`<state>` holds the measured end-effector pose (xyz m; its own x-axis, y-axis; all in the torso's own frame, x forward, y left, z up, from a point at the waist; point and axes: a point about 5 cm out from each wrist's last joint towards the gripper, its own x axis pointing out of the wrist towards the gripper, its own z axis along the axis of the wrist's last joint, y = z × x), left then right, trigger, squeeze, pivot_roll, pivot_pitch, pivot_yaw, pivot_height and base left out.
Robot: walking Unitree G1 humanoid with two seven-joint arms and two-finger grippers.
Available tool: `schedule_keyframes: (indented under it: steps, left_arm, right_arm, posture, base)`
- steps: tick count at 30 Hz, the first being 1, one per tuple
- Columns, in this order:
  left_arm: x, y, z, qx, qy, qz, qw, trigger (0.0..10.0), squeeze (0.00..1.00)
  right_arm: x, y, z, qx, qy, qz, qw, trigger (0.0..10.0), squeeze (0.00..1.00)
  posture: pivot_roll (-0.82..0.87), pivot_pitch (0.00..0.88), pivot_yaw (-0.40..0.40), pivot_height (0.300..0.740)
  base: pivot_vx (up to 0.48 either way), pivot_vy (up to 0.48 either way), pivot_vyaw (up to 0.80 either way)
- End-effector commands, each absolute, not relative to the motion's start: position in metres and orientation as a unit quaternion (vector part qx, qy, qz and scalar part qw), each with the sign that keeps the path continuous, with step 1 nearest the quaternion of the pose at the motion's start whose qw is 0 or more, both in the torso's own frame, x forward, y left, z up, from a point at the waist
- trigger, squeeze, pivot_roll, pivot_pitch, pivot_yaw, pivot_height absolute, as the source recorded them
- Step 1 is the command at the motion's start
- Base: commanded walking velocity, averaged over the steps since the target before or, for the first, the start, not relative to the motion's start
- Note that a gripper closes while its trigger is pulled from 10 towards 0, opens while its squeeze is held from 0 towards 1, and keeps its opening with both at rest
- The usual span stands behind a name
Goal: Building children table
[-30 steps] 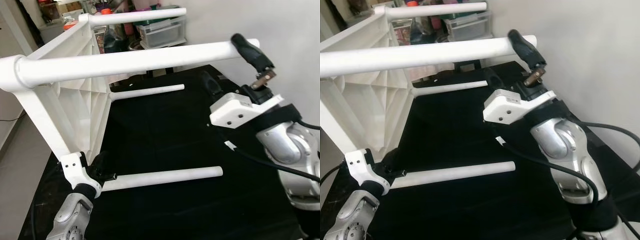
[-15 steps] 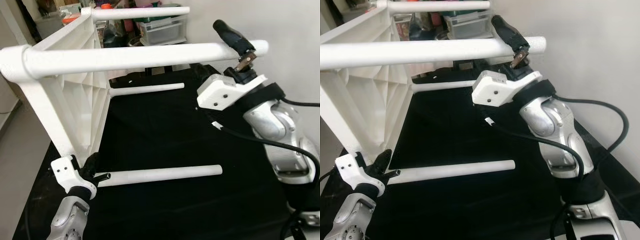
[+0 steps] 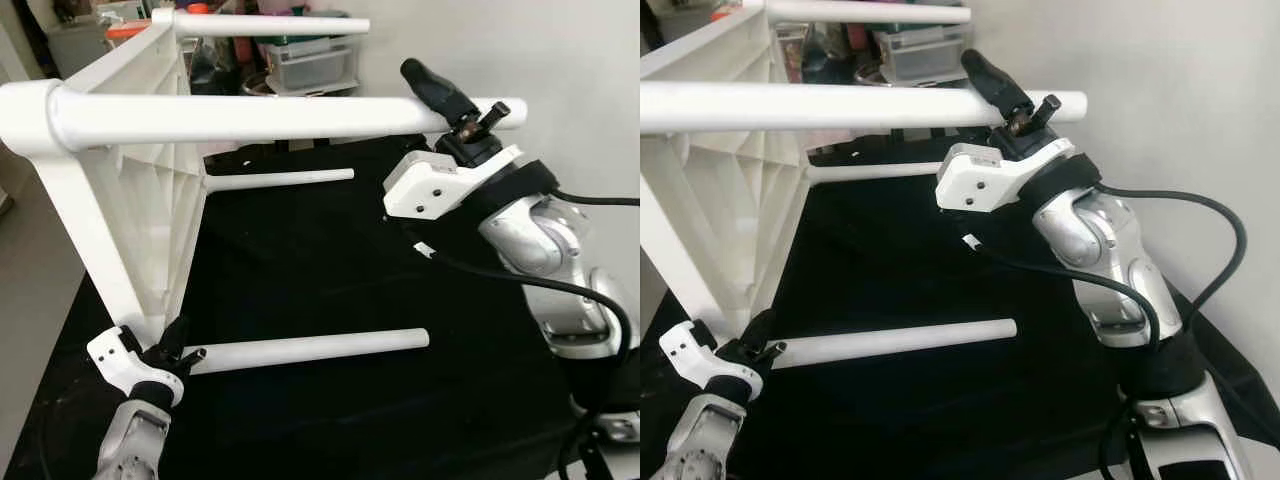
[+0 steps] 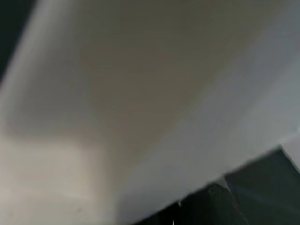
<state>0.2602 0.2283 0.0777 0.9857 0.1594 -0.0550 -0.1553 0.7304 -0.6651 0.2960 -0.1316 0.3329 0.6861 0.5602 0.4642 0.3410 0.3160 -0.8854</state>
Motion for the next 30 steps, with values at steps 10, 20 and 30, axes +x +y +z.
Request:
schedule_keyframes:
  steps: [10, 20, 30]
  left_arm:
    - [0.257, 0.339, 0.137, -0.308, -0.158, 0.218, 0.912, 10.0, 0.0]
    - [0.25, 0.384, 0.256, -0.2, -0.302, 0.18, 0.915, 10.0, 0.0]
    - [0.28, 0.337, 0.367, -0.101, -0.356, -0.01, 0.929, 10.0, 0.0]
  right_arm:
    - [0.315, -0.185, 0.302, -0.541, -0.258, 0.015, 0.801, 0.0, 0.0]
    - [0.314, -0.254, 0.227, -0.529, -0.034, -0.056, 0.846, 0.0, 0.0]
    - [0.298, -0.222, 0.128, -0.417, 0.133, 0.04, 0.898, 0.0, 0.0]
  posture:
    - [-0.2, 0.0, 0.038, 0.74]
    - [-0.17, 0.0, 0.053, 0.74]
    - [-0.11, 0.0, 0.059, 0.74]
  base:
    - [0.0, 0.0, 0.0]
    - [0.0, 0.0, 0.0]
    - [0.0, 0.0, 0.0]
